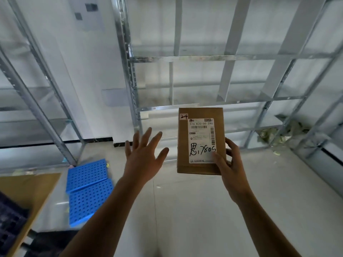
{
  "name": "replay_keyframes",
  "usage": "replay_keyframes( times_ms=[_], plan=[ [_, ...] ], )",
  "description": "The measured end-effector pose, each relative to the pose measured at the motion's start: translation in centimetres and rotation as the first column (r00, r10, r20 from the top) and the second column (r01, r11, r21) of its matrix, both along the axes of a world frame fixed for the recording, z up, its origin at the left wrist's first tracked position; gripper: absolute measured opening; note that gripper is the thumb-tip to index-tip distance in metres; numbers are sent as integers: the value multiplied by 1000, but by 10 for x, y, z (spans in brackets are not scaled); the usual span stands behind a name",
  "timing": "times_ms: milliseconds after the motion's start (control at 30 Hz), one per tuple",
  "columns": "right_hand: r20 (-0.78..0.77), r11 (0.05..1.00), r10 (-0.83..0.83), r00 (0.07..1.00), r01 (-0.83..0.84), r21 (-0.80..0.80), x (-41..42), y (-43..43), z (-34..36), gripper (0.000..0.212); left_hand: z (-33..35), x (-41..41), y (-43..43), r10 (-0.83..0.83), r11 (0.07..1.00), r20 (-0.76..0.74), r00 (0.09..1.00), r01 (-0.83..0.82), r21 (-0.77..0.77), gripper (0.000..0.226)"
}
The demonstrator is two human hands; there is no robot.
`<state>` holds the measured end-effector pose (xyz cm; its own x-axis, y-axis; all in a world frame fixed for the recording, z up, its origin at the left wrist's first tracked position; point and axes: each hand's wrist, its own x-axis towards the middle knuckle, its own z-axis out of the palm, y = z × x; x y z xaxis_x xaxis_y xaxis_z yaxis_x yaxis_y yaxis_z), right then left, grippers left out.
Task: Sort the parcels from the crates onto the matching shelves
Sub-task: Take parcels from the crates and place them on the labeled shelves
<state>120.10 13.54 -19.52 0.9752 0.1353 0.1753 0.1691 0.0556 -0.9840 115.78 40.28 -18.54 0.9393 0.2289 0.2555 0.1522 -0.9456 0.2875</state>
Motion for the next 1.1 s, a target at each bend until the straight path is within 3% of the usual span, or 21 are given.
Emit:
replay_keyframes(
  times_ms=[367, 567, 833, 1100],
  plan=[
    [68, 995, -100, 993, 100, 7, 137, 54, 36, 69, 42, 163, 73, -70, 998, 59, 996, 70, 2, 88],
    [55, 988, -152, 987, 150, 42, 190, 48, 40, 60, 53, 230, 71, -105, 994, 64, 992, 105, 3, 88],
    [66, 979, -198, 978, 194, 64, 276, -3, 42, 62, 56, 317, 19, -124, 991, 59, 991, 120, 64, 84],
    [51, 962, -255, 965, 249, 111, 375, -105, 28, 63, 54, 434, -97, -185, 979, 43, 982, 180, 100, 90]
  ],
)
